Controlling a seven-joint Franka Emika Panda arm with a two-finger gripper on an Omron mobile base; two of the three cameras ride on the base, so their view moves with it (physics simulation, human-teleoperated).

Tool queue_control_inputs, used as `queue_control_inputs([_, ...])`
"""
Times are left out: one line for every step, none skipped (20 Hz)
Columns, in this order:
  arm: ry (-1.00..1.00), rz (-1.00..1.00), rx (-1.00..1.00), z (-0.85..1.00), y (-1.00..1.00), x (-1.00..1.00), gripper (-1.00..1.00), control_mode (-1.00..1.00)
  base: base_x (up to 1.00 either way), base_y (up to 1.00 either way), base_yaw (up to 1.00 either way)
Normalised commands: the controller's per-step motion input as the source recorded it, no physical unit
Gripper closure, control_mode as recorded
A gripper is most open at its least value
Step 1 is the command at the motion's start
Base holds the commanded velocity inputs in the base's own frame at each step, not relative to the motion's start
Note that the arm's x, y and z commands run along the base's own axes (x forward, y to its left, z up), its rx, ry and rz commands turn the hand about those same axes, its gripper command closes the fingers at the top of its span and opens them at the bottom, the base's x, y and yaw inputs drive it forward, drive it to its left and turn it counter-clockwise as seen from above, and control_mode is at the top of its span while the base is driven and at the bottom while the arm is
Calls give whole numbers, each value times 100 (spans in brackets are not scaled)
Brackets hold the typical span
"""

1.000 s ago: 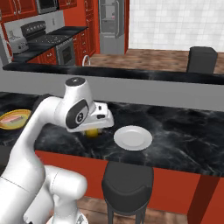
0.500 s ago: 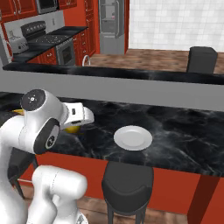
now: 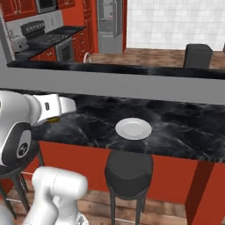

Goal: Transport the steak and lemon to the fridge. Place the steak on the rack containing meat and place the lemon on the rack containing the vegetable, ensuring meats and vegetables are on different racks.

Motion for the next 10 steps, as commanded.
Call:
queue_control_inputs([0, 0, 0, 0, 0, 0, 100, 100, -100, -16, -15])
queue_control_inputs([0, 0, 0, 0, 0, 0, 100, 100, -100, -24, -13])
queue_control_inputs([0, 0, 0, 0, 0, 0, 100, 100, -100, -34, -11])
queue_control_inputs([0, 0, 0, 0, 0, 0, 100, 100, -100, -51, -9])
queue_control_inputs([0, 0, 0, 0, 0, 0, 100, 100, -100, -75, -6])
queue_control_inputs([0, 0, 0, 0, 0, 0, 100, 100, -100, -96, -3])
queue_control_inputs([0, 0, 0, 0, 0, 0, 100, 100, -90, -100, 0])
queue_control_inputs([0, 0, 0, 0, 0, 0, 100, 100, -59, -100, 0])
queue_control_inputs([0, 0, 0, 0, 0, 0, 100, 100, -26, -100, 0])
queue_control_inputs([0, 0, 0, 0, 0, 0, 100, 100, -5, -100, 0])
